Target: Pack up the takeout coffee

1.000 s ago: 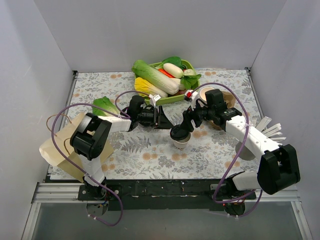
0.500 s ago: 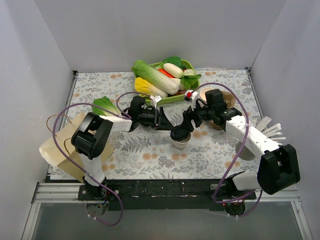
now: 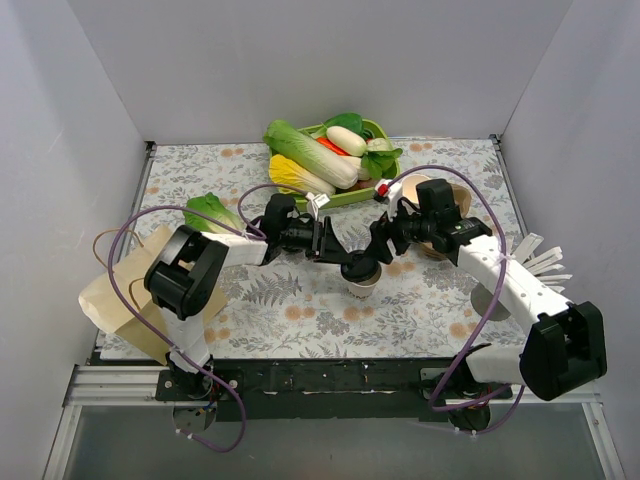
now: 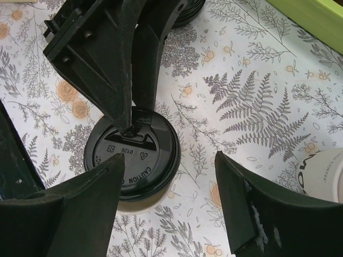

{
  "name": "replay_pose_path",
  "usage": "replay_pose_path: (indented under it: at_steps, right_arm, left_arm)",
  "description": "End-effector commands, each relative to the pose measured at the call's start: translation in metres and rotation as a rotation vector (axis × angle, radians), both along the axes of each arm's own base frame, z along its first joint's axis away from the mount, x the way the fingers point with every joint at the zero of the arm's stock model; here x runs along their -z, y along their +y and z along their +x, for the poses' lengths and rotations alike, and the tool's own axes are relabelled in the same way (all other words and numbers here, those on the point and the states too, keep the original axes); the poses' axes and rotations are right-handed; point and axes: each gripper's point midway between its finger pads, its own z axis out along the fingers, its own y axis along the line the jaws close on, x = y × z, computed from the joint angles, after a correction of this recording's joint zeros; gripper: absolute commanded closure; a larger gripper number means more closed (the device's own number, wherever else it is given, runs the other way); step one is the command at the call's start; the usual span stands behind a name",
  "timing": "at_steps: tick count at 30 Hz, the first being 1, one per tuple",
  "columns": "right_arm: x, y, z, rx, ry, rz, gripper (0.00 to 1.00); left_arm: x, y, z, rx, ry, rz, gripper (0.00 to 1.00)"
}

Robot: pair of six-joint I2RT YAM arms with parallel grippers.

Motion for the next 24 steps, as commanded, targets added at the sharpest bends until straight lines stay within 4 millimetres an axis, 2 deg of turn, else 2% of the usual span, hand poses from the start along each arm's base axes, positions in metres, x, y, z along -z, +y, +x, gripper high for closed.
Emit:
replay_pose_path:
  at_steps: [1, 6, 10, 16, 24]
  right_arm:
    - [-0.014, -0.01, 0.006, 0.029, -0.057, -0.017, 0.25]
    - [-0.004, -0.022, 0.01, 0.072, -0.069, -0.076, 0.25]
    - [0.006, -0.026, 0.003, 0.052, -0.047, -0.104, 0.25]
    - [0.011, -0.024, -0.008, 0.078, 0.038, -0.064, 0.22]
    - [0.018, -0.022, -0.012, 0.097, 0.087, -0.043, 0.2]
  left_arm:
    - [-0.029, -0.008, -0.001, 0.034, -0.097, -0.038, 0.53]
    - [-0.034, -0.014, -0.003, 0.045, -0.126, -0.028, 0.53]
    - [-0.038, -0.017, -0.004, 0.057, -0.154, -0.021, 0.53]
    - [-0.036, -0.022, -0.007, 0.076, -0.191, 0.009, 0.53]
    - [-0.036, -0.028, -0.01, 0.088, -0.229, 0.044, 0.53]
